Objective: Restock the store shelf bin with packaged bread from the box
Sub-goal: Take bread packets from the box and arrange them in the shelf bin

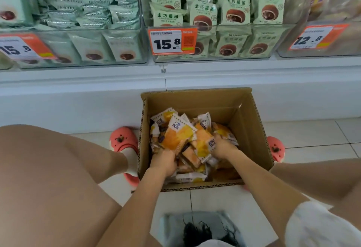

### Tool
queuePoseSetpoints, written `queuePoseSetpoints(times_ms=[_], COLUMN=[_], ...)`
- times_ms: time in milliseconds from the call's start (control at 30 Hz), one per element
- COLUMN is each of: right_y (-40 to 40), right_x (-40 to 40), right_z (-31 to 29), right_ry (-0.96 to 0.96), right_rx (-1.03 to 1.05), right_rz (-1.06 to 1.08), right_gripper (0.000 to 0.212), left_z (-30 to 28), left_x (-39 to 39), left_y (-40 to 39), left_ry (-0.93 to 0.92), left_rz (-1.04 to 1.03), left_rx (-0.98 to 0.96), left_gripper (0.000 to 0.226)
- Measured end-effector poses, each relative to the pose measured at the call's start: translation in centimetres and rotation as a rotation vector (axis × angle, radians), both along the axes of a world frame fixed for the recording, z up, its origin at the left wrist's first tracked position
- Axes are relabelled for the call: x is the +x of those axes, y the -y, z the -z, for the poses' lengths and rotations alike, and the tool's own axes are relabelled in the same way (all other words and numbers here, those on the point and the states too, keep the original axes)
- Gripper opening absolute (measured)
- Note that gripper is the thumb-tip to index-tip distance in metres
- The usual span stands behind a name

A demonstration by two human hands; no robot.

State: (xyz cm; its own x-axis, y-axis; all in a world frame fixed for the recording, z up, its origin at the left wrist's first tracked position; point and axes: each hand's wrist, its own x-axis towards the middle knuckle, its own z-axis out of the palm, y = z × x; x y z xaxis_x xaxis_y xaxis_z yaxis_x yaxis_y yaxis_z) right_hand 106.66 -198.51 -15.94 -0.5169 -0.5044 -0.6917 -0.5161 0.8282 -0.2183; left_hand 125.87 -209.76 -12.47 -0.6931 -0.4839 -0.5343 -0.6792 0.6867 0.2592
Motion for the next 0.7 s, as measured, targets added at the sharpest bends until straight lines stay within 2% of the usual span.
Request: queuePoseSetpoints(times_ms=[233,333,400,467,533,600,700], right_y=[-1.6,-1.9,-2.2,-2.5,-2.7,-2.7,-2.2], right_x=[0.3,1.0,1.5,2.1,2.6,3.2,3.6], right_z=[1.7,1.4,1.6,1.8,2.0,1.7,1.7], right_ry=[-0.009,0.063,0.087,0.103,0.104,0.1,0.107], right_rx=[-0.194,-0.185,-0.121,-0.092,-0.056,0.018,0.047], right_rz=[0.219,0.299,0.227,0.146,0.088,0.002,-0.023], right_gripper=[0.047,0.026,0.026,0.016,0.024,0.02,0.028], left_z=[0.8,0.8,0.7,0.6,0.3,0.2,0.3], left_x=[0.6,0.9,1.0,1.2,1.2,1.2,1.2], left_y=[-0.6,-0.7,-0.8,-0.8,-0.8,-0.9,-1.1], left_ry=[-0.017,-0.013,-0.005,0.005,0.01,0.0,-0.012], left_rz=[-0.034,-0.039,-0.053,-0.057,-0.06,-0.075,-0.084], left_rx=[0.037,0.035,0.037,0.042,0.041,0.045,0.061], left_gripper=[0.022,0.021,0.022,0.021,0.021,0.021,0.02])
